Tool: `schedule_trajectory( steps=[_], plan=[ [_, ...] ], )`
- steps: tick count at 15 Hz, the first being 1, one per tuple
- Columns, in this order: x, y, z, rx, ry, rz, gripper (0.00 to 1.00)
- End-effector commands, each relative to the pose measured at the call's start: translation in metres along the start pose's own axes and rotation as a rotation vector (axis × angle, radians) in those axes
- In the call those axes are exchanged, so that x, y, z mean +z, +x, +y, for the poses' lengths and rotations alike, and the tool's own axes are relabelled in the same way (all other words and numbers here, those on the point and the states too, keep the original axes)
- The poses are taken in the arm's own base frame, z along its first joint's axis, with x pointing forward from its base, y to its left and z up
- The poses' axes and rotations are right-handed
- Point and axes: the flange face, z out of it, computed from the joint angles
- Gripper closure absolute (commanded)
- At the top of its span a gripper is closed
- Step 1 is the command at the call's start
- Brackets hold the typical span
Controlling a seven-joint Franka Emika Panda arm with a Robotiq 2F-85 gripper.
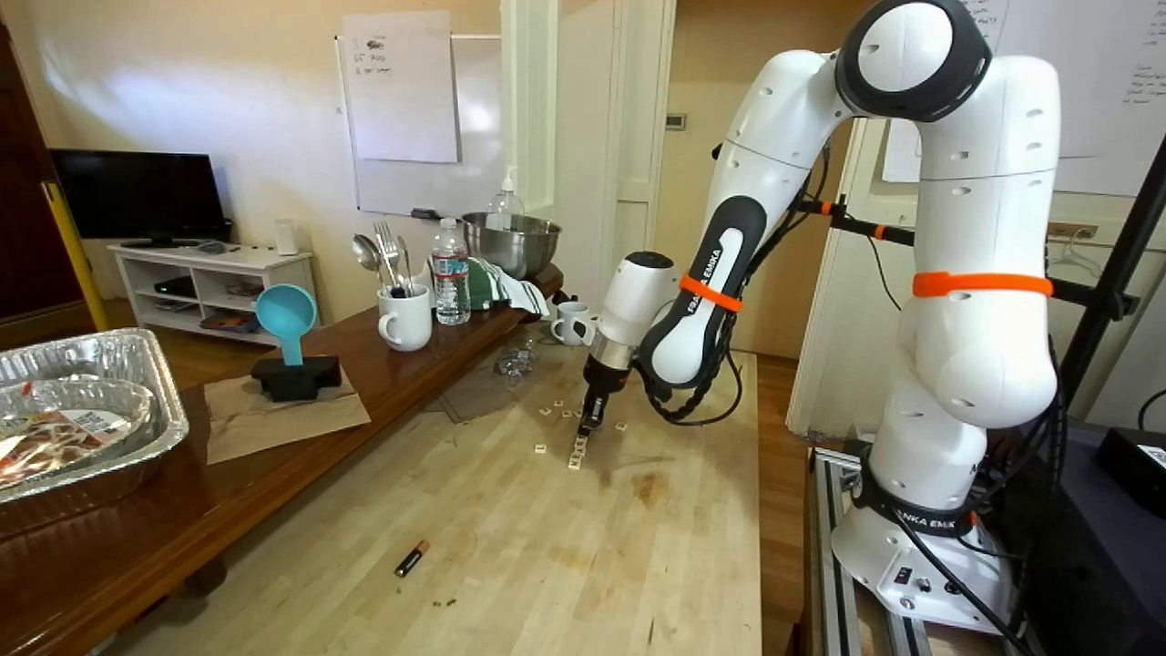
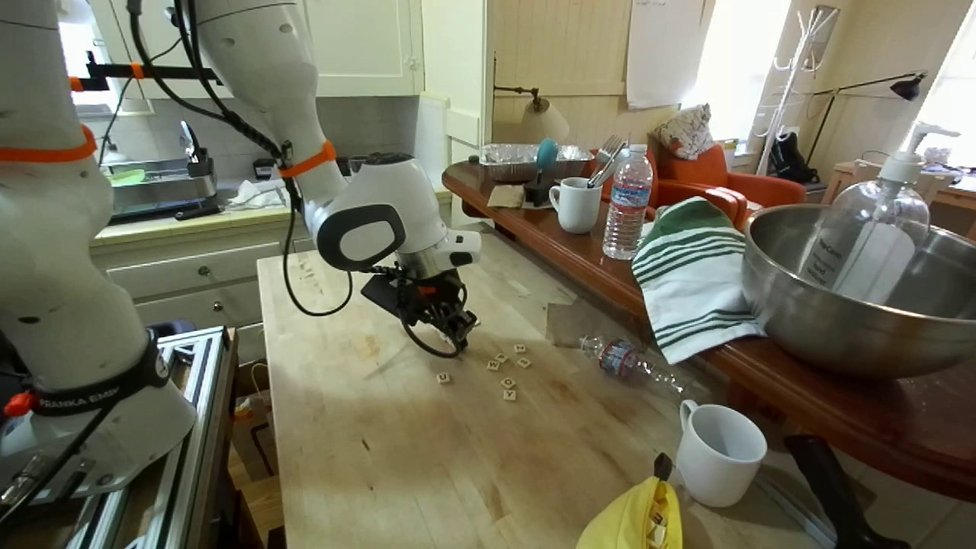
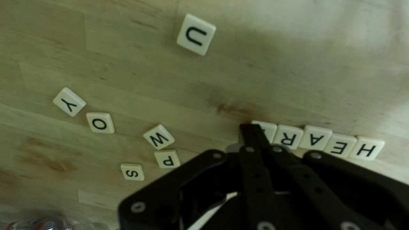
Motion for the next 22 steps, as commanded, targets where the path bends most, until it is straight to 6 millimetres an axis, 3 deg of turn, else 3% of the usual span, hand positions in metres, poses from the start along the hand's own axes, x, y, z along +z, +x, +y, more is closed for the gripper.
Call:
schedule_trajectory(
  steps=[1,7,10,11,13,16,22],
  plan=[
    [-0.011,-0.004,-0.001,-0.009,-0.003,-0.004,1.00],
    [-0.033,0.004,0.002,-0.001,-0.018,0.036,1.00],
    [-0.038,0.007,-0.013,0.010,0.004,0.022,0.99],
    [-0.038,0.007,-0.022,0.019,0.023,0.003,0.74],
    [-0.038,0.006,-0.040,0.027,0.063,-0.039,0.69],
    [-0.039,0.009,-0.053,0.049,0.105,-0.083,0.45],
    [-0.047,0.009,-0.041,0.088,0.095,-0.091,0.02]
  ],
)
